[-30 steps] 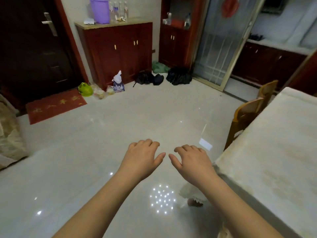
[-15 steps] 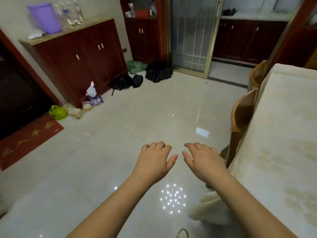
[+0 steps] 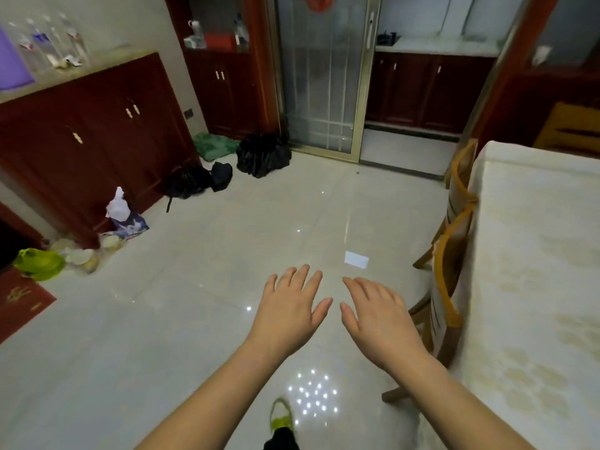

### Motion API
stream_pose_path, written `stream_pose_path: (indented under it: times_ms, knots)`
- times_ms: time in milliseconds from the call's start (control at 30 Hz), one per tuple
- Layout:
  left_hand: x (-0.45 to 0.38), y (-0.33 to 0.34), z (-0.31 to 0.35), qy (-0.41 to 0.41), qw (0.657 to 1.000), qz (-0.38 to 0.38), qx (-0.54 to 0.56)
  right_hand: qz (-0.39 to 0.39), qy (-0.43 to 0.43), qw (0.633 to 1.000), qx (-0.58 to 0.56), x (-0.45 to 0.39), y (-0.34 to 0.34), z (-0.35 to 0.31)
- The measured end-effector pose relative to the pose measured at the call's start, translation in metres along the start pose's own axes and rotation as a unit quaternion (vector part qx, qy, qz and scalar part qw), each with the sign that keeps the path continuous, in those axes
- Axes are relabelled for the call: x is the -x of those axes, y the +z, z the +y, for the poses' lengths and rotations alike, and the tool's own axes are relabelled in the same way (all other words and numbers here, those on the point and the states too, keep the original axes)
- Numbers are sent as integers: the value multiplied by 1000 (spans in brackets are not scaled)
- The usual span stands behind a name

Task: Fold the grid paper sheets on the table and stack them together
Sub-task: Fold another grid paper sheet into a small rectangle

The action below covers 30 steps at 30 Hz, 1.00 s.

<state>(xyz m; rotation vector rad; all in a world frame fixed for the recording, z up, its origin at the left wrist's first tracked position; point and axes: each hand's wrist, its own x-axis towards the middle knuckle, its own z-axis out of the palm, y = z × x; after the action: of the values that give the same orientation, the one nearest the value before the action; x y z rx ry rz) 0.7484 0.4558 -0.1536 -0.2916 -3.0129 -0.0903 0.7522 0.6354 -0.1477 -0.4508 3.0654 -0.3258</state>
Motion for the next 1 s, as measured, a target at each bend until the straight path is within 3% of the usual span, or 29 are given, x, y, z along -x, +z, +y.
stream_pose_path:
  times_ms: [167, 433, 733, 1000]
  knots:
    - [-72, 4, -45, 28, 999, -35, 27, 21, 24, 999, 30, -78, 0, -4]
    - [-181, 15, -95, 76, 996, 5, 46, 65, 101, 991, 62, -173, -8, 2]
    - [-322, 45, -56, 152, 985, 36, 70, 101, 180, 977, 60, -261, -8, 81]
    - [-458, 51, 0, 204, 977, -19, 51, 111, 241, 964, 32, -351, -25, 186]
